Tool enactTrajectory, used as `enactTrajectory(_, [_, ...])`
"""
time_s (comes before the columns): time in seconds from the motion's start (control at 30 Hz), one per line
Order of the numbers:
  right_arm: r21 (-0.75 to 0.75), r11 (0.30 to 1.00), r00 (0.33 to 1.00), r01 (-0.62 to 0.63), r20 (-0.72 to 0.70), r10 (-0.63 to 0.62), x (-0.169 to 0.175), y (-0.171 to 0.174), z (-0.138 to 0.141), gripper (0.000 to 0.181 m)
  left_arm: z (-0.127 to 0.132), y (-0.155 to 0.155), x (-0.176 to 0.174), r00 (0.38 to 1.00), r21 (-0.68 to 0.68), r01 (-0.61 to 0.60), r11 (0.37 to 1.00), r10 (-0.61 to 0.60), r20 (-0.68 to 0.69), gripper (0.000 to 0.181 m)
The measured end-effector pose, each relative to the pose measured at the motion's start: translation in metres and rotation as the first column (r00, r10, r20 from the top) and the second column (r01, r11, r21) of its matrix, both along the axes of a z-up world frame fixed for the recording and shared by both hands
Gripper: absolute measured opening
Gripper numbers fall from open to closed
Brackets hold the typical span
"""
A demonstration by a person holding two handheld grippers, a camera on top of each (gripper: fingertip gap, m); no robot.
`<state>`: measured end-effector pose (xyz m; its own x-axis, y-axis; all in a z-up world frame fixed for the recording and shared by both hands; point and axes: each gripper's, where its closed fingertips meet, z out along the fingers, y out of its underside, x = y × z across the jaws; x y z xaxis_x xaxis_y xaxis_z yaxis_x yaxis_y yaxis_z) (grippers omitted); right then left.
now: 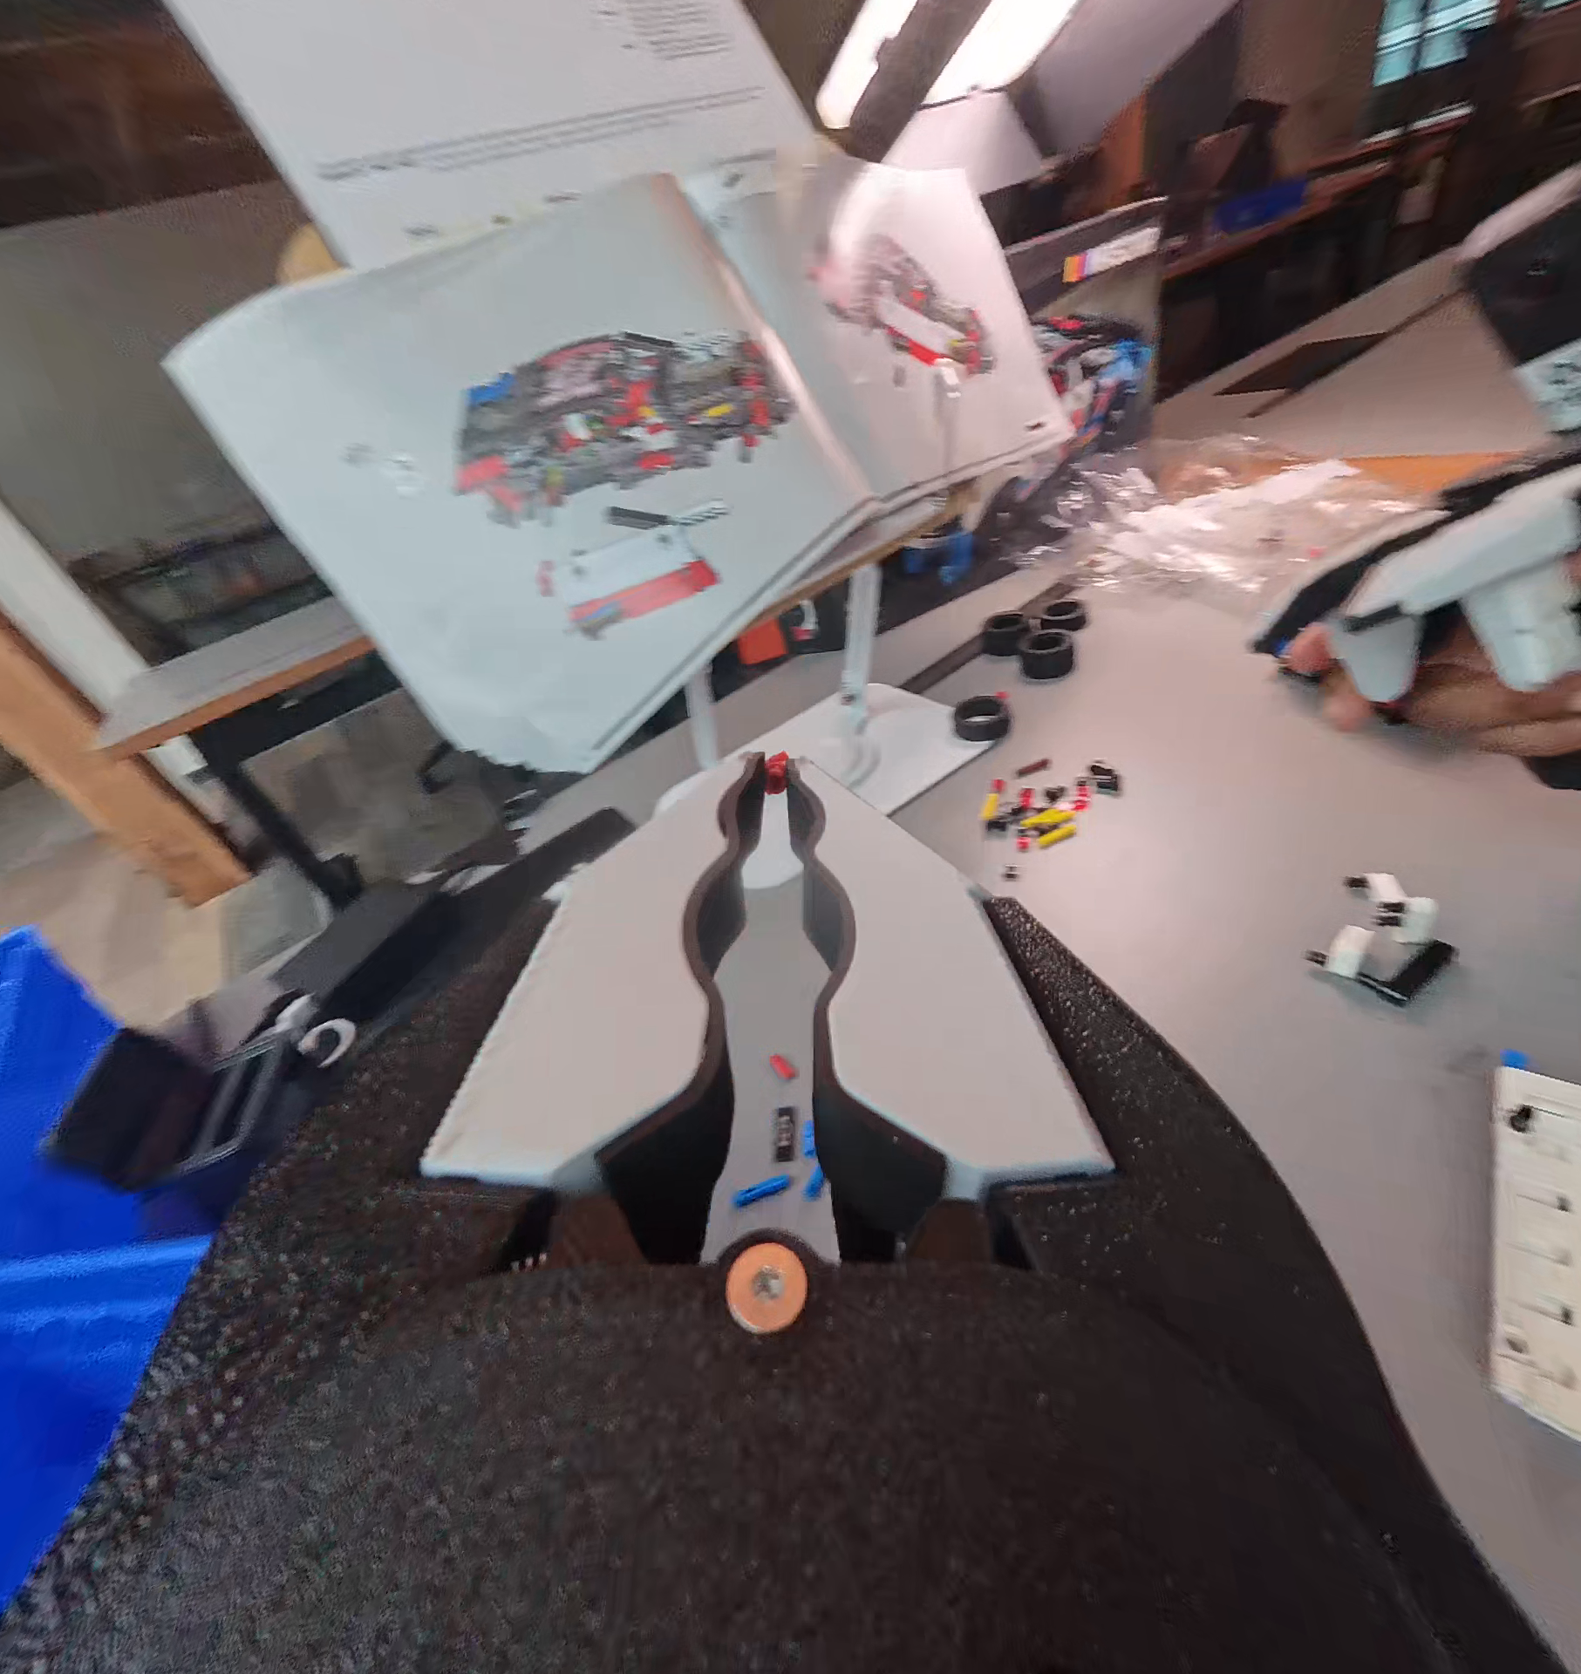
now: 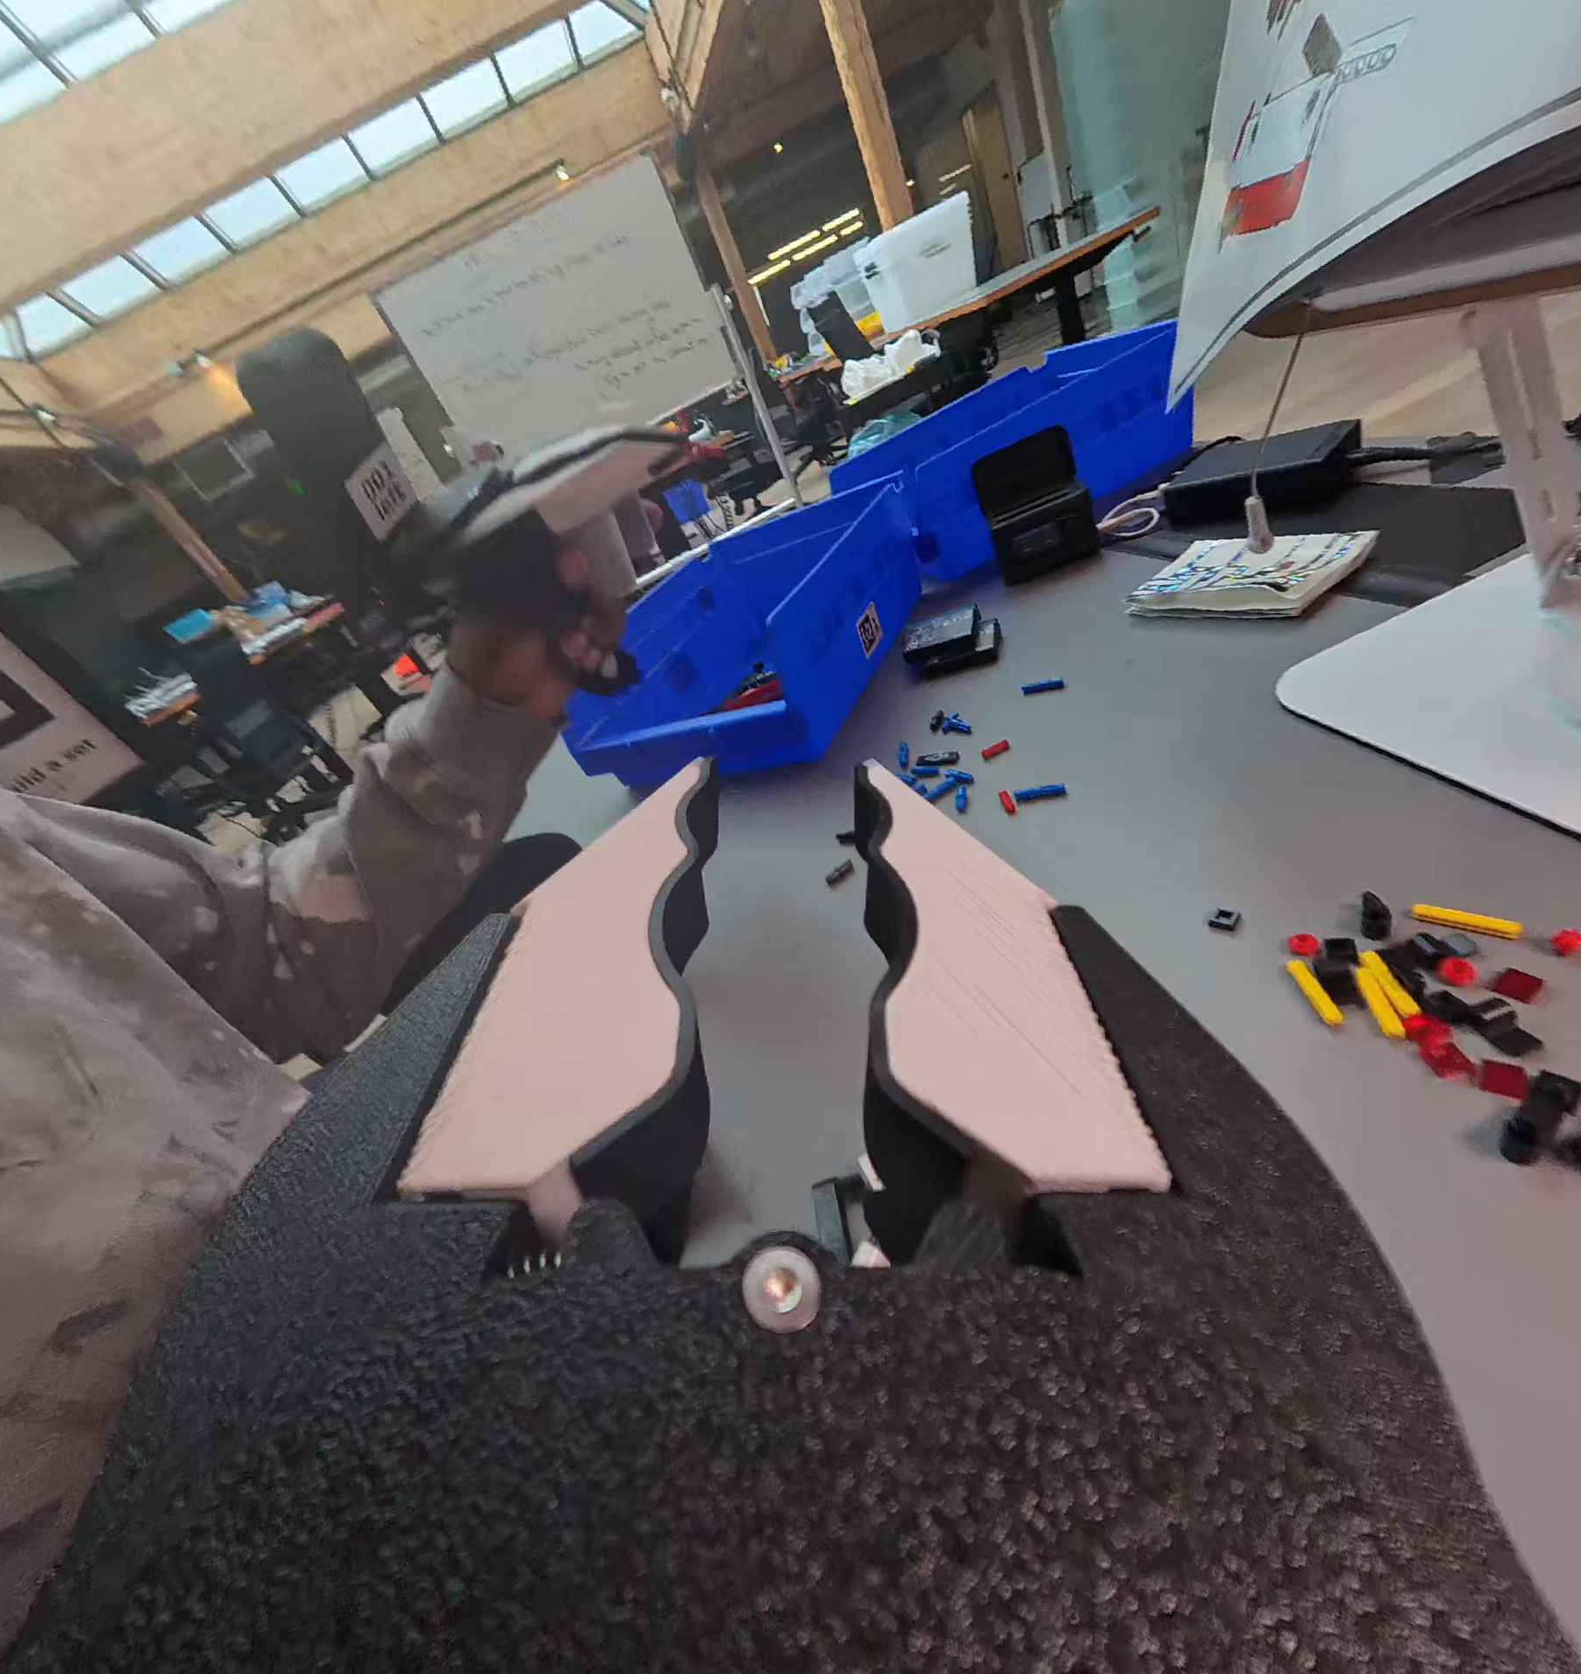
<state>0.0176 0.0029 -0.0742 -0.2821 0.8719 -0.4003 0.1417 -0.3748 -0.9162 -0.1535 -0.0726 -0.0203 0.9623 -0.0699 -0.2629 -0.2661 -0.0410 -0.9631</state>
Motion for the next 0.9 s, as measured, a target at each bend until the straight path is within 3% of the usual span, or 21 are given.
enactTrajectory(0.03, [0.030,1.000,1.000,0.009,0.016,-0.010,0.005,-0.002,-0.005,0.030,0.007,-0.008,-0.021,0.997,0.001,-0.074,0.997,0.074,-0.002,0.002])
enactTrajectory(0.17, [0.088,0.996,0.997,-0.019,0.076,0.013,0.021,-0.016,-0.026,0.029,0.005,-0.037,-0.086,0.961,-0.085,-0.271,0.959,0.274,0.026,0.003])
enactTrajectory(0.37, [0.221,0.971,0.987,-0.089,0.150,0.056,0.025,-0.035,-0.053,0.024,-0.054,-0.055,-0.132,0.889,-0.369,-0.400,0.839,0.453,0.066,0.002])
enactTrajectory(0.47, [0.276,0.953,0.982,-0.124,0.169,0.079,0.023,-0.045,-0.061,0.023,-0.086,-0.057,-0.135,0.870,-0.484,-0.385,0.786,0.485,0.095,0.002])
enactTrajectory(0.6, [0.298,0.942,0.976,-0.157,0.193,0.102,0.024,-0.053,-0.071,0.023,-0.109,-0.057,-0.137,0.849,-0.550,-0.367,0.750,0.512,0.132,0.003])
enactTrajectory(0.77, [0.298,0.940,0.972,-0.167,0.207,0.107,0.025,-0.053,-0.077,0.022,-0.123,-0.056,-0.135,0.838,-0.581,-0.313,0.751,0.507,0.203,0.004])
enactTrajectory(0.9, [0.291,0.943,0.973,-0.162,0.205,0.103,0.025,-0.052,-0.076,0.021,-0.117,-0.054,-0.135,0.831,-0.546,-0.277,0.791,0.482,0.278,0.003])
